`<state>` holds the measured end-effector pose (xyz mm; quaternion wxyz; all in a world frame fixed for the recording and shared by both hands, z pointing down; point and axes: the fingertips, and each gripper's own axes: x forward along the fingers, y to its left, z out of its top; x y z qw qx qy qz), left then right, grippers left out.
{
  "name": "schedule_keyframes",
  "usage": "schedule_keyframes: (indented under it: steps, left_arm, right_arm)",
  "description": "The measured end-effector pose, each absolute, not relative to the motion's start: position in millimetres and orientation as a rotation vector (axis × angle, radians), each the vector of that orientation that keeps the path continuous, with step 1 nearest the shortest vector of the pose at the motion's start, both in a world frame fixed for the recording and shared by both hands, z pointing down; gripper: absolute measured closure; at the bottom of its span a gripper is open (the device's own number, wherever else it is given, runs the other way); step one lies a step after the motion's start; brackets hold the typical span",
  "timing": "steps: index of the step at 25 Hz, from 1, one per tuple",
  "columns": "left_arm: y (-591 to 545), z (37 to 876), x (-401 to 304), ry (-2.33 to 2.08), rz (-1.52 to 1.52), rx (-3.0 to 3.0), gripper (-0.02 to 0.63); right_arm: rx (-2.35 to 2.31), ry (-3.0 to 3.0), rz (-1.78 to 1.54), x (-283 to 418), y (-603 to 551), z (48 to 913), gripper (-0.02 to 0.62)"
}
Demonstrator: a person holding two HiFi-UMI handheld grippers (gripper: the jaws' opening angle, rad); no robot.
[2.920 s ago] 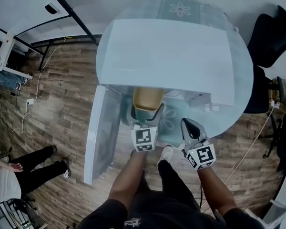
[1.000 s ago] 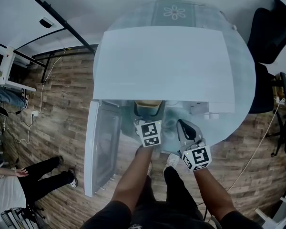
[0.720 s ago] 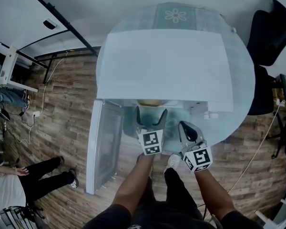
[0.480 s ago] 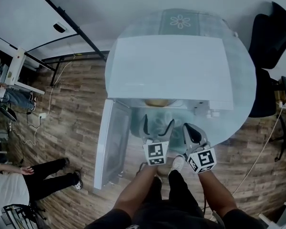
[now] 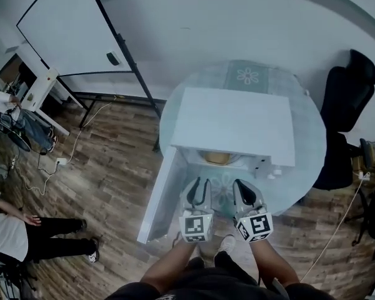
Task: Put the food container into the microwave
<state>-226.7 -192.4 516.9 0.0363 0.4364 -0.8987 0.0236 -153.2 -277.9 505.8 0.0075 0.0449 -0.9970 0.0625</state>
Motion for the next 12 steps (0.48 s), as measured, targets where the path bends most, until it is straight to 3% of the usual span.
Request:
schedule_keyframes:
  steps: [4,12]
  left_arm:
    - [-176.7,489.4,-219.5,-2.775,0.042,1.355,0.601]
    - [-152.2,452.8,-210.3,-2.781,0.005,1.404,0.601]
  right_arm:
    - [0.112,-3.179,0.149,-153.3,-268.1,465.1,0.594]
    - [0.070,-3.207,0.058,-141.0,-252.2,430.0,0.594]
